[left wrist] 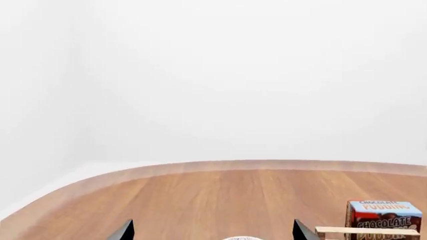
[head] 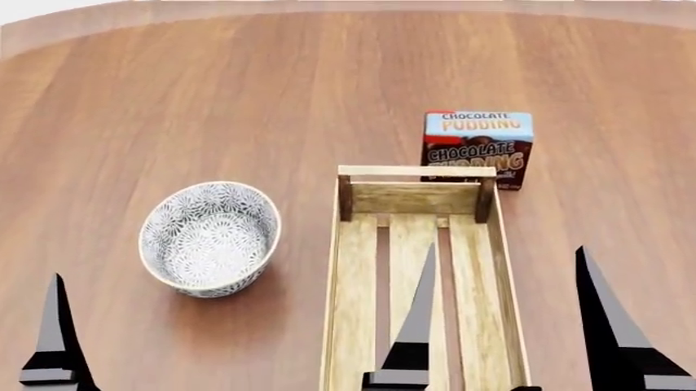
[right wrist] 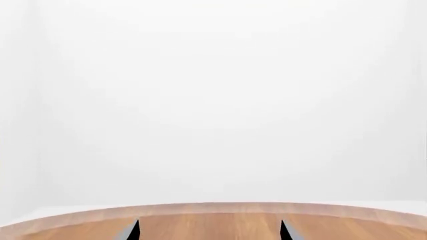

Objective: Pick up the bowl on the left and put it in the tray.

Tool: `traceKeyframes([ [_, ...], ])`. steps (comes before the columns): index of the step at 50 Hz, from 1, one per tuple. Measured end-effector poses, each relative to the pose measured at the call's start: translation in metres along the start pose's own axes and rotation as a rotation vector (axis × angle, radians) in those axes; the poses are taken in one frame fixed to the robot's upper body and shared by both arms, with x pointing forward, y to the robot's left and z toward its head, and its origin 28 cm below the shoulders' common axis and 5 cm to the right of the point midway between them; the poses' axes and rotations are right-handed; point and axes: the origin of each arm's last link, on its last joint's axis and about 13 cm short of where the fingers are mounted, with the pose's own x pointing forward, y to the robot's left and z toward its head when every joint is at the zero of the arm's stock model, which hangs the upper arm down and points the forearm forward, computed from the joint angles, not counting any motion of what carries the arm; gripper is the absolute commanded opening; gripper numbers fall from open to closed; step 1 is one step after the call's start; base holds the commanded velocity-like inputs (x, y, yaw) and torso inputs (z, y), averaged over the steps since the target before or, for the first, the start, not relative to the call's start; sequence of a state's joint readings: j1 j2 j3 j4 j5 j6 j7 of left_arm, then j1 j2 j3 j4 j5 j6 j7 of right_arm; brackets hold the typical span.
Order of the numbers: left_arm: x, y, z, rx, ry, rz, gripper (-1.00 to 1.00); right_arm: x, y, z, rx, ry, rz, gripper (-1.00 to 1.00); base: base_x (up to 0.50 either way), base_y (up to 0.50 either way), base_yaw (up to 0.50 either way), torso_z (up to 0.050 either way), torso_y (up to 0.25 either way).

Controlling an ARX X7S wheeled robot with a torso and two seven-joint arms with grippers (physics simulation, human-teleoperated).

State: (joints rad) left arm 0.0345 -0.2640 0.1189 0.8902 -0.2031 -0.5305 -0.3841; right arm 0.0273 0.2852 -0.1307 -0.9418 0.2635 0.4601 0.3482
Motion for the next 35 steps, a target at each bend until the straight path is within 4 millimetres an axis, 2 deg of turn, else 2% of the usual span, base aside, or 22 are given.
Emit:
traceKeyframes([
  [35,-0.0007,-0.0011,-0.0006,-0.003,0.008,-0.013,1.00,-0.0004,-0.0009,0.0027,0.000,-0.007,-0.003,1.00,0.00,0.00,0.00,0.046,-0.160],
])
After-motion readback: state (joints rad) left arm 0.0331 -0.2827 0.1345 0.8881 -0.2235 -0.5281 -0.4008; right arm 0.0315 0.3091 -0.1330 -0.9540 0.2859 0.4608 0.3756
